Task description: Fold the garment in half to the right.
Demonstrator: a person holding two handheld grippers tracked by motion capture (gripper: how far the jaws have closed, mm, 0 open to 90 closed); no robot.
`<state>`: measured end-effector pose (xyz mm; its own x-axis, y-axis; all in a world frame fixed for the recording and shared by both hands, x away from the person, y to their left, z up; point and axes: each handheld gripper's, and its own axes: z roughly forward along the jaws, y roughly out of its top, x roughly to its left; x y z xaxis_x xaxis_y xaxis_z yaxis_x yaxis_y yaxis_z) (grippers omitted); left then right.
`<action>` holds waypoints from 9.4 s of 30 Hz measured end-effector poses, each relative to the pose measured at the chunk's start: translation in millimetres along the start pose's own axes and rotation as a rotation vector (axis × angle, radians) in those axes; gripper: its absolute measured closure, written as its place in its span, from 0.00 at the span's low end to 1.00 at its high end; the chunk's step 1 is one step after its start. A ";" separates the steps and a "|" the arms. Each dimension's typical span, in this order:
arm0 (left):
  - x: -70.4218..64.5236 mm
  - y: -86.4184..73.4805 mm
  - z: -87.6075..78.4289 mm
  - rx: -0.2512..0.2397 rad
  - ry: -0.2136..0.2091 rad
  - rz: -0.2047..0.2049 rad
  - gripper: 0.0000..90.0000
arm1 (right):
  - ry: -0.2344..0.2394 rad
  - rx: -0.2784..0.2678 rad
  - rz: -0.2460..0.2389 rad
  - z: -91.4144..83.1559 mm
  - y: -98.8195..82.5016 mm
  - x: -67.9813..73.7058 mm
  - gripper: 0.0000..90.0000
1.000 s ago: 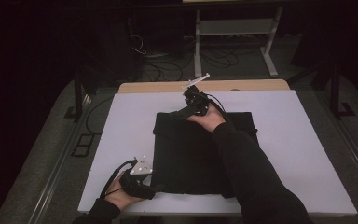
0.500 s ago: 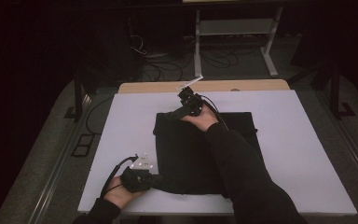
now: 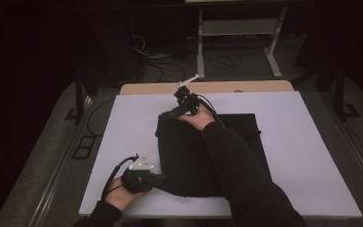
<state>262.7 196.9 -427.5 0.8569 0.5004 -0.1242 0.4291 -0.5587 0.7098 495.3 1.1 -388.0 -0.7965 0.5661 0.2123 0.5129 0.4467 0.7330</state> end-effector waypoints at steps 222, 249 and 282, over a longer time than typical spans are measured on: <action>-77.0 146.0 136.4 -0.122 -0.314 0.142 0.94 | -0.120 -0.092 0.201 -154.7 -97.2 -115.1 0.95; -93.9 165.8 162.9 -0.083 -0.344 0.169 0.94 | -0.153 -0.077 0.250 -168.2 -122.0 -132.8 0.94; -106.3 179.2 188.0 -0.052 -0.358 0.185 0.94 | -0.183 -0.119 0.360 -181.0 -163.4 -158.5 0.84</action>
<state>302.2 -80.8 -417.5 0.9677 0.1271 -0.2178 0.2507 -0.5789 0.7759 479.8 -287.0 -424.5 -0.4977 0.7900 0.3581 0.6989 0.1207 0.7050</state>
